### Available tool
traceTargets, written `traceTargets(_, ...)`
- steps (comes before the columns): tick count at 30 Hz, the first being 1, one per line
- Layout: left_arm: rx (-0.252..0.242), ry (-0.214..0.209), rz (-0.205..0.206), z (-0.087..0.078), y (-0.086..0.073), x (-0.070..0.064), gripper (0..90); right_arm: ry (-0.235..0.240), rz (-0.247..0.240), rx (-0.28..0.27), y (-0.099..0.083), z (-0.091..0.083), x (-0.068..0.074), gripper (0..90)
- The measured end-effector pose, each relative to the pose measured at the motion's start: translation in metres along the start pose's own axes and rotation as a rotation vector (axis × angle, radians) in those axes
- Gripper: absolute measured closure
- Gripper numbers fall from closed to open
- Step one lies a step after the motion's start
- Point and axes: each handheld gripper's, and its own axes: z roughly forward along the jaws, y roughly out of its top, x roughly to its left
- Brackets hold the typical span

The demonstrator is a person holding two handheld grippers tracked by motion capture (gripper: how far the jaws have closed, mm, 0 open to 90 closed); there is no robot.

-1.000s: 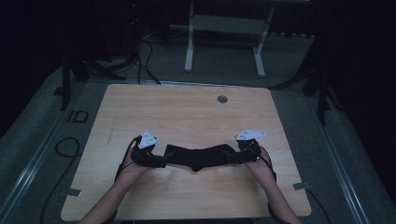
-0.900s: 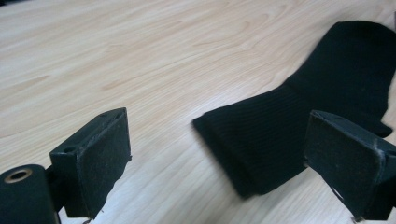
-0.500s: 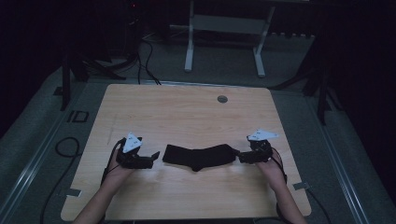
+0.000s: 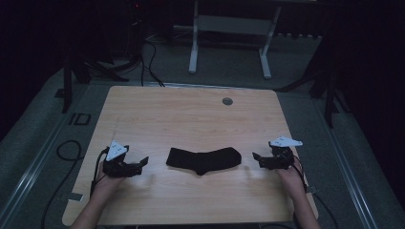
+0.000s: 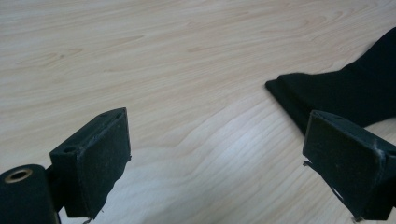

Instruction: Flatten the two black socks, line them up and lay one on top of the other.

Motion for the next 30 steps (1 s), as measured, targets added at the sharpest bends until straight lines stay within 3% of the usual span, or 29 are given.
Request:
traceTargets(8,-0.018,0.023,-0.04,-0.015,-0.01,0.012,8.1,-0.033,0.067,-0.013,-0.016,-0.016,-0.015,13.6)
traceTargets(21,-0.042,0.033,-0.08,-0.037,-0.026,0.019,8.1,-0.07,0.181,-0.057,-0.049,-0.046,-0.034,13.2)
traceTargets(25,-0.066,0.031,-0.092,-0.045,-0.032,0.024,8.1,-0.064,0.21,-0.048,-0.059,-0.052,-0.037,13.1)
traceTargets(30,-0.071,0.061,-0.1,-0.056,-0.036,0.028,8.1,-0.076,0.235,-0.064,-0.066,-0.059,-0.038,13.2)
